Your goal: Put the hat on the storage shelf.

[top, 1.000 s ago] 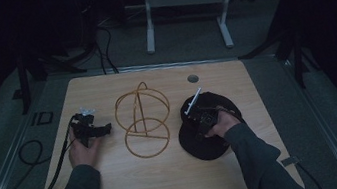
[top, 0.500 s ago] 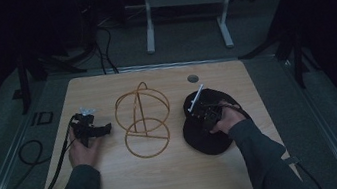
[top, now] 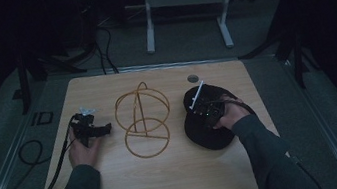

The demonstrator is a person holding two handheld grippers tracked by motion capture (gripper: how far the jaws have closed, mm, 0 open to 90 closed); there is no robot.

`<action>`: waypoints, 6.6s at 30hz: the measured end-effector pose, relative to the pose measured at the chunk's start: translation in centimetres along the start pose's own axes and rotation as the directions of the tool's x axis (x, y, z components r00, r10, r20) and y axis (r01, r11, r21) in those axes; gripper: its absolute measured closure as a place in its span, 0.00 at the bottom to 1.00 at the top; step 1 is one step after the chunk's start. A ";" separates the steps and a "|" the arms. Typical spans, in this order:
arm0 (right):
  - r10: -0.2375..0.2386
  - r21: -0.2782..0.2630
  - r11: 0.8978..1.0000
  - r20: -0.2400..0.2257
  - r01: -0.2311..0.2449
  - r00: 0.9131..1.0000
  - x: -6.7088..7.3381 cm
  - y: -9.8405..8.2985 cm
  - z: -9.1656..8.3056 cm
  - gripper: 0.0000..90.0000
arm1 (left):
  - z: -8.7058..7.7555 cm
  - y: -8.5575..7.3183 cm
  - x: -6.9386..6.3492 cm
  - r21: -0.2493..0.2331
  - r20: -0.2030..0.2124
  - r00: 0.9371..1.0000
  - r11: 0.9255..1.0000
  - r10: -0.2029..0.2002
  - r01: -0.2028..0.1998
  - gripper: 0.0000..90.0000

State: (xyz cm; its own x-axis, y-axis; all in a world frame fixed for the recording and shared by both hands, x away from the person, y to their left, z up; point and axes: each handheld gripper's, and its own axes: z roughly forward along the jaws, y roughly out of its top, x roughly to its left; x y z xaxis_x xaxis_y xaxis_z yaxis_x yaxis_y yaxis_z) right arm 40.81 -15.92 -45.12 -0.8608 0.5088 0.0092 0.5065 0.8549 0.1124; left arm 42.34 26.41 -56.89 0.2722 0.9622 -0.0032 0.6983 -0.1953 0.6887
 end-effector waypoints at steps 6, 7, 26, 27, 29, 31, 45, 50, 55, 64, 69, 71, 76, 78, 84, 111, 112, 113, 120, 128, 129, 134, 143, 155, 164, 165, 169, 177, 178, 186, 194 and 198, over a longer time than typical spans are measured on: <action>-0.013 -0.022 1.000 0.000 0.013 1.000 -0.2 0.0 -0.9 0.87 | 0.0 0.0 0.0 0.000 0.000 1.000 1.000 0.000 0.000 0.02; -0.016 -0.024 1.000 0.001 0.016 1.000 -0.2 0.0 -1.1 0.87 | 0.0 0.0 0.0 0.000 0.000 1.000 1.000 0.000 0.000 0.02; -0.056 -0.047 0.997 0.053 0.058 0.997 0.0 -0.2 -4.6 0.87 | 0.0 0.0 0.0 0.001 0.001 1.000 1.000 0.000 0.000 0.02; -0.057 -0.052 0.997 0.055 0.060 0.997 0.0 -0.2 -4.8 0.87 | 0.0 0.0 0.0 0.001 0.001 1.000 1.000 0.000 0.000 0.02; -0.061 -0.059 0.996 0.047 0.063 0.997 0.1 -0.2 -5.2 0.87 | 0.0 0.0 0.0 0.001 0.001 1.000 1.000 0.000 0.000 0.02; -0.063 -0.060 0.996 0.043 0.066 0.997 0.2 -0.1 -5.6 0.87 | 0.0 0.0 0.0 0.001 0.001 1.000 1.000 0.000 0.000 0.02; -0.093 -0.063 0.993 0.044 0.095 0.995 0.7 0.2 -7.4 0.87 | 0.0 0.0 0.0 0.001 0.001 1.000 1.000 0.000 0.000 0.02; -0.113 -0.056 0.992 0.061 0.117 0.992 0.9 0.4 -8.0 0.87 | 0.0 0.0 0.0 0.001 0.001 1.000 1.000 0.000 0.000 0.02; -0.133 -0.071 0.988 0.059 0.137 0.989 1.2 0.6 -8.8 0.87 | 0.0 0.0 0.0 0.000 0.001 1.000 1.000 0.000 0.000 0.02; -0.163 -0.081 0.983 0.064 0.167 0.985 1.7 1.0 -10.2 0.87 | 0.0 0.0 0.0 -0.003 0.001 1.000 1.000 -0.004 0.004 0.02; -0.188 -0.080 0.978 0.066 0.193 0.980 2.0 1.0 -10.9 0.87 | 0.0 0.0 0.0 -0.003 0.000 1.000 1.000 -0.003 0.003 0.02; -0.196 -0.080 0.976 0.065 0.201 0.978 2.1 1.0 -11.2 0.87 | 0.0 0.0 0.0 -0.003 0.000 1.000 1.000 -0.003 0.003 0.02; -0.218 -0.078 0.972 0.067 0.223 0.974 2.4 1.0 -11.6 0.87 | 0.0 0.0 0.0 -0.003 0.000 1.000 1.000 -0.003 0.003 0.02; -0.235 -0.072 0.968 0.062 0.239 0.970 2.7 1.0 -11.8 0.87 | 0.0 0.0 0.0 -0.003 0.000 1.000 1.000 -0.003 0.003 0.02; -0.267 -0.073 0.959 0.073 0.272 0.961 3.4 1.2 -12.5 0.86 | 0.0 0.0 0.0 -0.003 0.000 1.000 1.000 -0.003 0.003 0.02; -0.349 -0.114 0.927 0.080 0.357 0.934 5.1 2.3 -16.0 0.86 | 0.0 0.0 0.0 -0.001 0.001 1.000 1.000 -0.003 0.003 0.02; -0.351 -0.116 0.926 0.082 0.359 0.933 5.2 2.4 -16.1 0.86 | 0.0 0.0 0.0 -0.001 0.001 1.000 1.000 -0.004 0.004 0.02; -0.353 -0.118 0.926 0.079 0.360 0.932 5.2 2.4 -16.2 0.86 | 0.0 0.0 0.0 -0.001 0.001 1.000 1.000 -0.003 0.003 0.02; -0.366 -0.122 0.919 0.082 0.374 0.927 5.6 2.6 -16.7 0.86 | 0.0 0.0 0.0 -0.001 0.001 1.000 1.000 -0.003 0.003 0.02; -0.379 -0.128 0.913 0.086 0.387 0.921 5.9 3.0 -17.3 0.86 | 0.0 0.0 0.0 -0.001 0.001 1.000 1.000 -0.004 0.004 0.02; -0.380 -0.129 0.913 0.081 0.388 0.921 6.0 3.0 -17.4 0.86 | 0.0 0.0 0.0 -0.001 0.001 1.000 1.000 -0.003 0.003 0.02; -0.393 -0.128 0.908 0.077 0.400 0.916 6.2 3.4 -17.6 0.86 | 0.0 0.0 0.0 -0.001 0.001 1.000 1.000 -0.004 0.004 0.02; -0.407 -0.135 0.900 0.084 0.415 0.909 6.9 4.1 -18.3 0.86 | 0.0 0.0 0.0 -0.001 0.001 1.000 1.000 -0.003 0.003 0.02; -0.441 -0.144 0.882 0.083 0.448 0.894 7.9 5.6 -18.7 0.86 | 0.0 0.0 0.0 0.000 0.000 1.000 1.000 -0.003 0.003 0.02; -0.456 -0.138 0.875 0.083 0.464 0.886 8.5 6.4 -18.9 0.86 | 0.0 0.0 0.0 -0.002 0.000 1.000 1.000 -0.005 0.005 0.02; -0.459 -0.139 0.873 0.083 0.467 0.884 8.6 6.5 -18.9 0.86 | 0.0 0.0 0.0 -0.002 0.000 1.000 1.000 -0.005 0.005 0.02; -0.467 -0.147 0.868 0.087 0.475 0.880 8.9 6.9 -19.1 0.86 | 0.0 0.0 0.0 -0.002 0.000 1.000 1.000 -0.005 0.005 0.02; -0.496 -0.146 0.852 0.087 0.503 0.864 9.9 8.0 -19.0 0.86 | 0.0 0.0 0.0 -0.003 0.000 1.000 1.000 -0.007 0.007 0.02; -0.496 -0.146 0.851 0.092 0.505 0.863 10.1 8.2 -19.0 0.86 | 0.0 0.0 0.0 -0.003 0.000 1.000 1.000 -0.007 0.007 0.02; -0.531 -0.129 0.834 0.076 0.536 0.844 11.3 9.5 -18.4 0.86 | 0.0 0.0 0.0 0.000 0.001 1.000 1.000 -0.004 0.004 0.02; -0.549 -0.131 0.823 0.074 0.553 0.833 12.1 11.0 -17.8 0.86 | 0.0 0.0 0.0 0.000 0.000 1.000 1.000 -0.003 0.003 0.02; -0.552 -0.123 0.822 0.066 0.556 0.831 12.4 11.6 -17.3 0.85 | 0.0 0.1 0.0 0.003 0.003 1.000 1.000 -0.004 0.004 0.02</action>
State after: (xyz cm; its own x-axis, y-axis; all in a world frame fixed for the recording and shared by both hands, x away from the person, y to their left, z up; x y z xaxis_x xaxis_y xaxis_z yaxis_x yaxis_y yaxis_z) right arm 35.18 -1.43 -26.52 -0.9918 -0.0426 -0.1201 -0.0683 0.9732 0.2195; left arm 42.37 26.40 -56.84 0.2714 0.9624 -0.0076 0.7012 -0.1923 0.6866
